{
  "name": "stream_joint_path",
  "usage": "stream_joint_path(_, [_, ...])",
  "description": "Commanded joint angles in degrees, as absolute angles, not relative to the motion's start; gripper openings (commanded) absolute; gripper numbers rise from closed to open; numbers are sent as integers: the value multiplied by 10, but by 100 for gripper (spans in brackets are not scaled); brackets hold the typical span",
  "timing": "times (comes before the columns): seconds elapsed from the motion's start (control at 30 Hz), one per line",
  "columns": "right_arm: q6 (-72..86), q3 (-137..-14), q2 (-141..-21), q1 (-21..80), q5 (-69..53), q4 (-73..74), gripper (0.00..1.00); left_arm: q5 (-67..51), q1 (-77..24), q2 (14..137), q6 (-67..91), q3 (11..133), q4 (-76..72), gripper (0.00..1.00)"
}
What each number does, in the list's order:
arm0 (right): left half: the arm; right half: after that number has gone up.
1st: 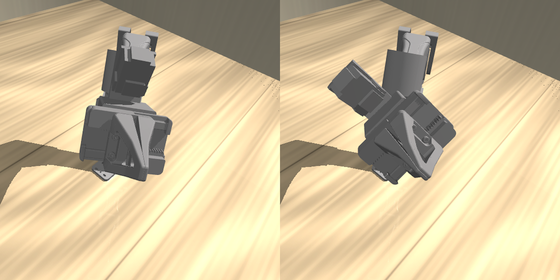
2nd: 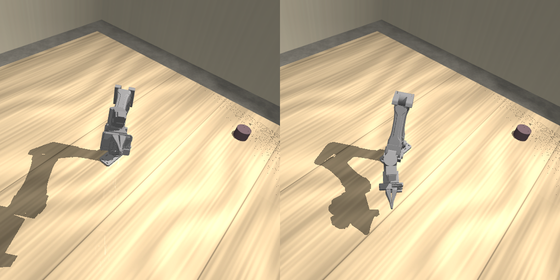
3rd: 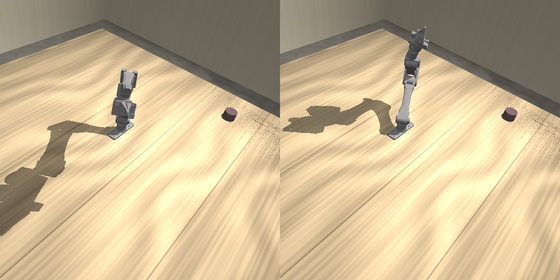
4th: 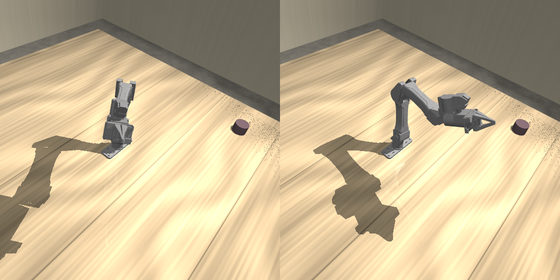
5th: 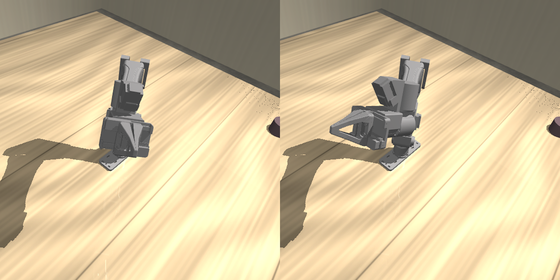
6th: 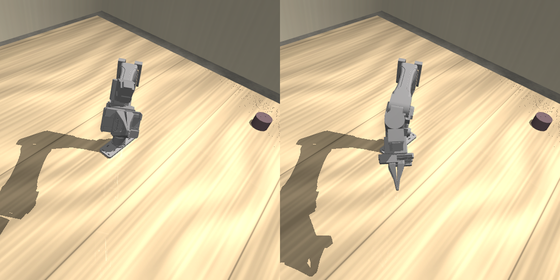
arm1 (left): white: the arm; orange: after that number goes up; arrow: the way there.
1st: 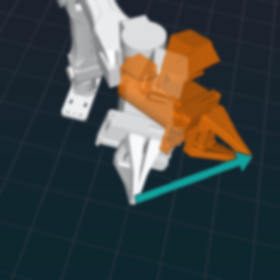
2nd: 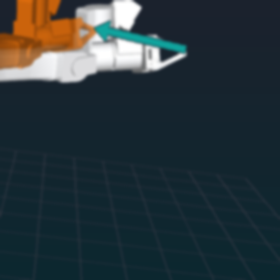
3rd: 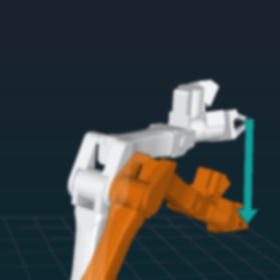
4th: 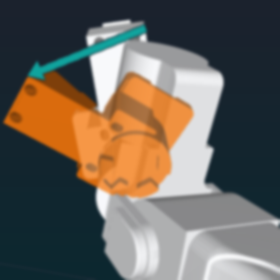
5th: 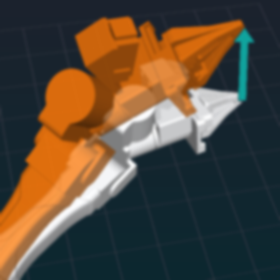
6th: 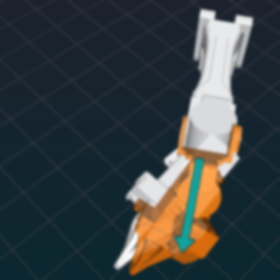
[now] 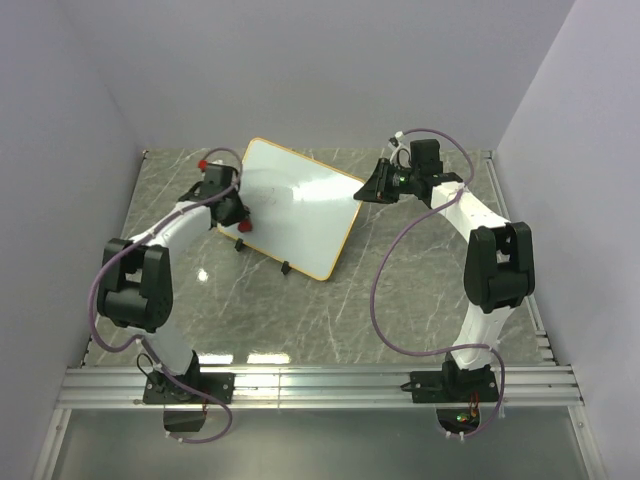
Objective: Erase the whiteboard
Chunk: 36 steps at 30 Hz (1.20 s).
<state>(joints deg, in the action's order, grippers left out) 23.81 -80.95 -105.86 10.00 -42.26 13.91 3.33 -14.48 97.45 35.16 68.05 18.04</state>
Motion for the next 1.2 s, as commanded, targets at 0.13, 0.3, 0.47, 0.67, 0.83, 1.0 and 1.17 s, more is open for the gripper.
stream_joint_path(0.13, [209,-806,-1043,104,-376,172,0,30,-92,988,343,698,193,0])
stream_joint_path(0.3, [210,-802,-1042,104,-375,170,0,10,-133,979,341,696,168,0])
stream_joint_path(0.47, [214,-799,-1042,104,-375,166,0,19,-213,1009,347,757,185,0])
stream_joint_path(0.67, [207,-796,-1035,104,-373,171,0,25,-255,1024,364,771,169,0])
stream_joint_path(0.83, [200,-790,-1030,103,-371,177,0,79,-225,1008,337,759,173,0])
stream_joint_path(1.0, [201,-792,-1030,102,-371,176,0,71,-145,984,334,698,142,0])
stream_joint_path(1.17, [204,-794,-1034,101,-374,175,0,70,-138,970,364,631,106,0])
